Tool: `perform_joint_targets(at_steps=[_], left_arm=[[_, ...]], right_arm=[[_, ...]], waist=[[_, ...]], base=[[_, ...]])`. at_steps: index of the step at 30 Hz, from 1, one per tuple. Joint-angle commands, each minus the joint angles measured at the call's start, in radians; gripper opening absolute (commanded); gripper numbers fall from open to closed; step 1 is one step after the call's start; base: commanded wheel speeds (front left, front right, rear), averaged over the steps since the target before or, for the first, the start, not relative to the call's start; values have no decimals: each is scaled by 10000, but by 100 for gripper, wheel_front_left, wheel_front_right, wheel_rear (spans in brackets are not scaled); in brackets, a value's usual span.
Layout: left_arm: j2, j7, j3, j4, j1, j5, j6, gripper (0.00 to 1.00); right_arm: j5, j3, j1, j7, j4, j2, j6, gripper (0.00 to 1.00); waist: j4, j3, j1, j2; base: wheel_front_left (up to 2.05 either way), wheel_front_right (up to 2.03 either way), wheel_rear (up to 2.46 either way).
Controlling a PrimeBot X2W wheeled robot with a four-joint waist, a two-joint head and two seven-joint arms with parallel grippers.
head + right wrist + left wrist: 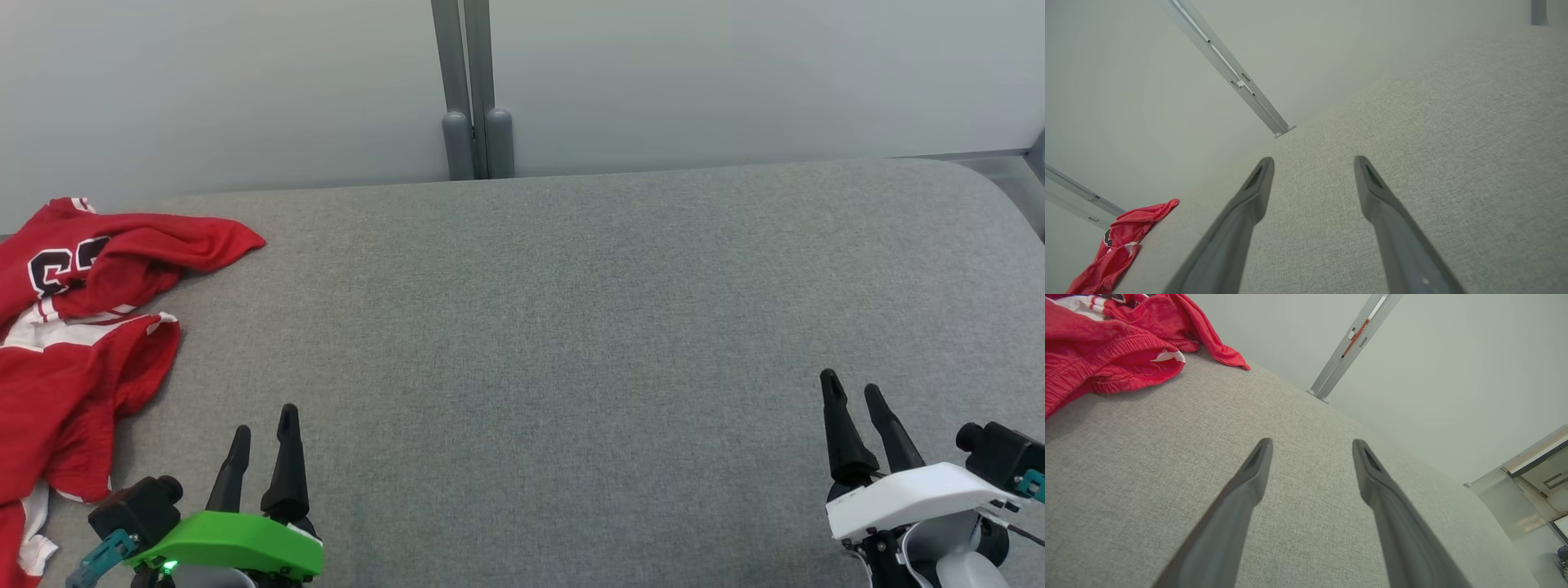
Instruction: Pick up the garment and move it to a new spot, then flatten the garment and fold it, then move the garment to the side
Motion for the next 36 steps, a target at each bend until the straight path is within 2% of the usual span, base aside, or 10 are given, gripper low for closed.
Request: perform_joint_targets(at_steps=[1,23,36], left_arm=[[147,-106,-41,-179,35,441,-61,100],[372,-695,-189,-247,182,2886,-11,100],[214,-997,186,128,314,3797,-352,100]], right_arm=[[-392,-40,-18,-132,-139,-43,5,100],[-2741,-239,50,-718,-128,-19,6,100],[-3825,-437,255,-1029,-100,-17,7,100]], waist=[[4,1,0,0],[-51,21,0,0],[-126,-63,0,0]], base=[[0,0,0],[0,0,0],[0,0,0]])
